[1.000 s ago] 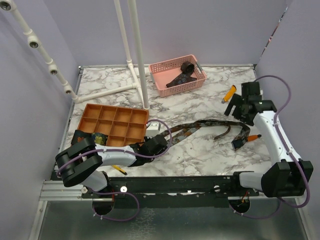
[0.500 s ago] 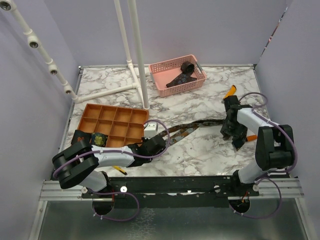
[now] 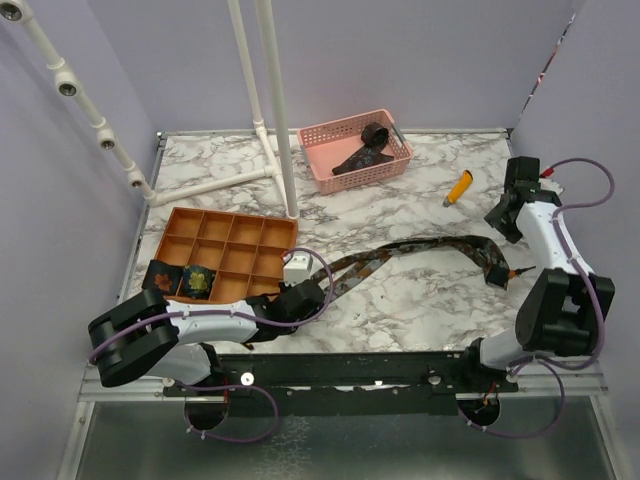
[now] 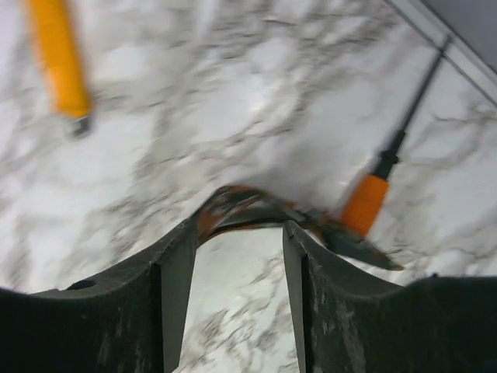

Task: Roll the ties
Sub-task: Flatten out the tie at the center of the board.

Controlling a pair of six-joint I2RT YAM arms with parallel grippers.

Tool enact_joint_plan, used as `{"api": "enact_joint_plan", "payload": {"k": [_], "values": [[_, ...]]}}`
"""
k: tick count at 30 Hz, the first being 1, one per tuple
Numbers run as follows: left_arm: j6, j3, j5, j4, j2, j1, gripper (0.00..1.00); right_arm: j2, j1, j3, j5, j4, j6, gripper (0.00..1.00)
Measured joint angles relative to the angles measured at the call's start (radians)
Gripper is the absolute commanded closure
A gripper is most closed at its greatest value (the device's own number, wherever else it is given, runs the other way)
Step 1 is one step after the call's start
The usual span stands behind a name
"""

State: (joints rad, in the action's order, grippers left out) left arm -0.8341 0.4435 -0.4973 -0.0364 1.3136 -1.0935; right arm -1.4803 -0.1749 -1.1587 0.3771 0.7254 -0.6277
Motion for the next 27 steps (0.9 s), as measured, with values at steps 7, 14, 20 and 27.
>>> {"api": "enact_joint_plan", "payload": {"k": [7,14,20,27], "values": [[0.030,0.008,0.066,0.038,-0.056,-0.021,1.00,0.268,0.386,0.168,-0.175,-0.212,0.037,0.42],[0.067,0.080,0.098,0.091,-0.072,-0.074,1.00,0.023,0.741,0.199,-0.250,-0.317,0.054,0.39],[0.043,0.098,0.054,0.179,-0.117,-0.127,1.00,-0.183,0.827,0.061,-0.246,-0.334,0.107,0.36],[-0.017,0.087,-0.014,0.233,-0.194,-0.133,1.00,-0.391,0.819,-0.092,-0.100,-0.330,0.166,0.38]]}}
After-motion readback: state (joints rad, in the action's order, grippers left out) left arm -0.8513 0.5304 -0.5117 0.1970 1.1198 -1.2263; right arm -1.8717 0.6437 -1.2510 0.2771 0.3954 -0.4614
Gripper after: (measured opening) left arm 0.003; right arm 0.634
